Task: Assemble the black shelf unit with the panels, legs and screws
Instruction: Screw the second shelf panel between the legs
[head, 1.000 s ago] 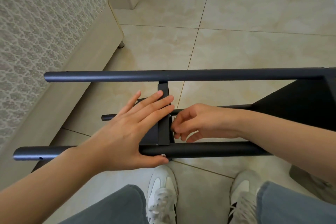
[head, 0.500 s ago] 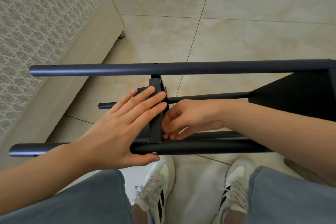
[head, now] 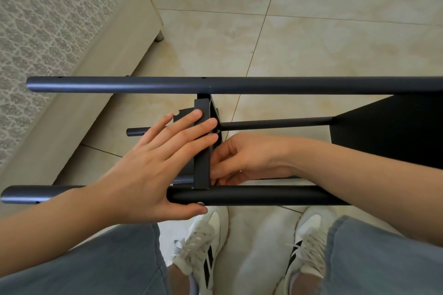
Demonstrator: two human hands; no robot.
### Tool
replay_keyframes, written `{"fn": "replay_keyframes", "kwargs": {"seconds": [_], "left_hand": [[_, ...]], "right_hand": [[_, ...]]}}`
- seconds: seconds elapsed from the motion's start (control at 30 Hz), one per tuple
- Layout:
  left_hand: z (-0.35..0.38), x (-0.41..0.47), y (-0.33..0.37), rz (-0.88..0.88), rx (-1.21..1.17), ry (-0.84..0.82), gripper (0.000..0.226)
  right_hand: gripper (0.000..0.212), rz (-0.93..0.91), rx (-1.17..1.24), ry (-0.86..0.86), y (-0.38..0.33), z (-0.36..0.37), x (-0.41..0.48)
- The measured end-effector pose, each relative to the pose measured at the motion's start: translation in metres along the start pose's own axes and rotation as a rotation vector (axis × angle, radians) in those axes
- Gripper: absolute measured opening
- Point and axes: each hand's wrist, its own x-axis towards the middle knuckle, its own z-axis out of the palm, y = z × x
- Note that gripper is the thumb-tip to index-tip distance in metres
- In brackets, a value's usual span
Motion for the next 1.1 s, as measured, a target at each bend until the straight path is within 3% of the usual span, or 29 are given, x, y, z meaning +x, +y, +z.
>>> {"fn": "replay_keyframes", "kwargs": {"seconds": [0.17,0.6,1.1], "left_hand": [[0.0004,-0.0005,-0.0006,0.007,-0.011,0.003,0.095],[0.0002,-0.0005,-0.0012,0.018,0.014,-0.013,0.095],[0.0005,-0.0013,-0.0008,0.014,0.014,-0.028,0.096]], "right_hand": [[0.025,0.015,-0.012,0.0,0.0021,0.0017,0.0029],[0.008,0.055,-0.019,-0.023,0.0028,0.0015,0.0057],[0.012,0.128,-0.03,-0.04,0.0014,0.0008,0.0048]]}}
